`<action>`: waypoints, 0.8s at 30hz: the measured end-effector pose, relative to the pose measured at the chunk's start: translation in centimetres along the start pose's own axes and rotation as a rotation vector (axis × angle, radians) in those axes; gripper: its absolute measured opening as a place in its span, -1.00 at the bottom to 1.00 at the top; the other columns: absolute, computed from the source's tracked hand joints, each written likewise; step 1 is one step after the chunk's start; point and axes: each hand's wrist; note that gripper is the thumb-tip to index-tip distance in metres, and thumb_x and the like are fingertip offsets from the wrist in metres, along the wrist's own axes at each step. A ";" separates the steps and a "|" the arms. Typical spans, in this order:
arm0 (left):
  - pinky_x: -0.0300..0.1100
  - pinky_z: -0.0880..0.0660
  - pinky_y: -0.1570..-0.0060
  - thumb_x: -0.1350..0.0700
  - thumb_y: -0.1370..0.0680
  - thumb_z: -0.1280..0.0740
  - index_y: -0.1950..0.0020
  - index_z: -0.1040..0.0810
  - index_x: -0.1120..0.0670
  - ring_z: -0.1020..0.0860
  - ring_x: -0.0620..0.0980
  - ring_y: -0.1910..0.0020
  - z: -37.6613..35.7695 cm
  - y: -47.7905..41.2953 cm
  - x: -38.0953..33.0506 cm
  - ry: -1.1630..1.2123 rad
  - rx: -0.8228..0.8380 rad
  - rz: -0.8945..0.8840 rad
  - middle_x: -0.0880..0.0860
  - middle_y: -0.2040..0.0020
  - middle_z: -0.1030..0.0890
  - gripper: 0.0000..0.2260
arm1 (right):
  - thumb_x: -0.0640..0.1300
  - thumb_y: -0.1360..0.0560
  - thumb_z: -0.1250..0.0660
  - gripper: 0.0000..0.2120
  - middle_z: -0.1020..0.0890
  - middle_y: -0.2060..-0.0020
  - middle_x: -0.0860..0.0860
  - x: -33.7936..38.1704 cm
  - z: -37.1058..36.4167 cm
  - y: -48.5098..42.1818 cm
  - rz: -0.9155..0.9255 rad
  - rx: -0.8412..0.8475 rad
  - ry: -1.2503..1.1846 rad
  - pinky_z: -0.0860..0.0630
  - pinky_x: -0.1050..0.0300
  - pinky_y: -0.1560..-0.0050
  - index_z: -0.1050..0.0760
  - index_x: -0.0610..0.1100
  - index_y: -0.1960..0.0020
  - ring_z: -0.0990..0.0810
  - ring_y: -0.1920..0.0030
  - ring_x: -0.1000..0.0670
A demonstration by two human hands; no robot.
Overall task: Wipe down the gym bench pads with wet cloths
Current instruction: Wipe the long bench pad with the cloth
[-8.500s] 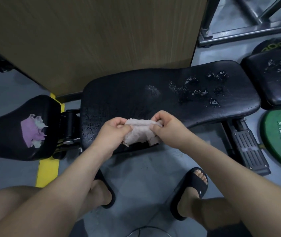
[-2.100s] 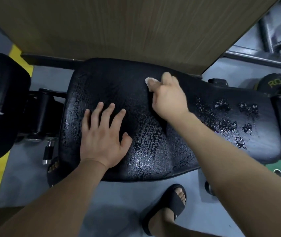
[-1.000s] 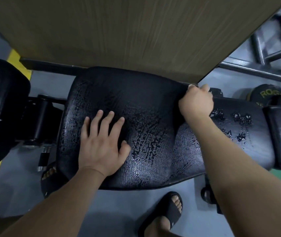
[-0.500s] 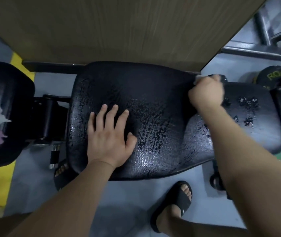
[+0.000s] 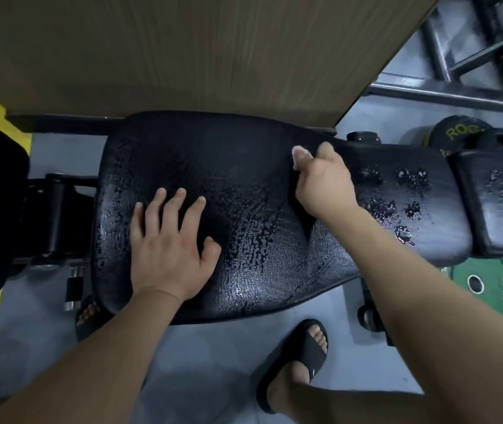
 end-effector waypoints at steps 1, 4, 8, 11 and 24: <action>0.28 -0.05 -0.55 -0.13 -0.51 -0.17 -0.51 -0.40 -0.01 -0.19 0.21 -0.58 0.0 0.0 0.0 0.000 0.000 0.001 0.12 -0.52 -0.36 -0.43 | -0.28 -0.48 -0.23 -0.74 -0.31 0.14 -0.11 -0.7 0.0 0.1 0.021 0.001 0.018 -0.38 0.02 0.29 -0.54 -0.11 -0.12 -0.49 0.18 -0.24; 0.27 -0.05 -0.55 -0.13 -0.51 -0.16 -0.51 -0.39 -0.02 -0.18 0.20 -0.58 0.0 0.0 -0.1 -0.004 -0.001 0.001 0.11 -0.53 -0.36 -0.43 | -0.26 -0.47 -0.21 -0.67 -0.39 0.02 -0.18 -4.7 1.2 -0.6 -0.234 0.021 0.077 -0.49 -0.06 0.06 -0.53 -0.03 -0.17 -0.53 0.05 -0.31; 0.28 -0.06 -0.54 -0.13 -0.51 -0.16 -0.51 -0.39 -0.01 -0.19 0.20 -0.58 -0.1 0.0 0.0 -0.009 -0.011 -0.004 0.11 -0.53 -0.35 -0.44 | -0.30 -0.43 -0.20 -0.68 -0.41 0.02 -0.17 -2.6 1.4 0.9 -0.308 -0.017 0.048 -0.42 0.00 0.07 -0.54 -0.11 -0.12 -0.52 0.02 -0.30; 0.29 -0.07 -0.54 -0.12 -0.51 -0.17 -0.50 -0.41 0.00 -0.20 0.21 -0.57 -0.2 0.1 0.0 -0.003 -0.026 -0.006 0.11 -0.52 -0.36 -0.44 | -0.28 -0.41 -0.25 -0.72 -0.29 0.18 -0.06 1.5 0.1 4.4 0.028 -0.029 0.030 -0.21 0.09 0.25 -0.53 -0.13 -0.09 -0.48 0.19 -0.22; 0.28 -0.08 -0.53 -0.13 -0.51 -0.19 -0.50 -0.40 -0.01 -0.20 0.20 -0.57 -0.4 0.1 0.0 -0.007 -0.041 -0.002 0.10 -0.52 -0.36 -0.45 | -0.30 -0.41 -0.23 -0.67 -0.39 0.19 -0.15 0.0 -0.2 6.2 0.068 -0.010 0.015 -0.27 0.07 0.30 -0.58 -0.16 -0.12 -0.47 0.26 -0.21</action>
Point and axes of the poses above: each hand's wrist, its own y-axis away from the middle knuckle, its own z-axis out of the back of the hand, x = y × z
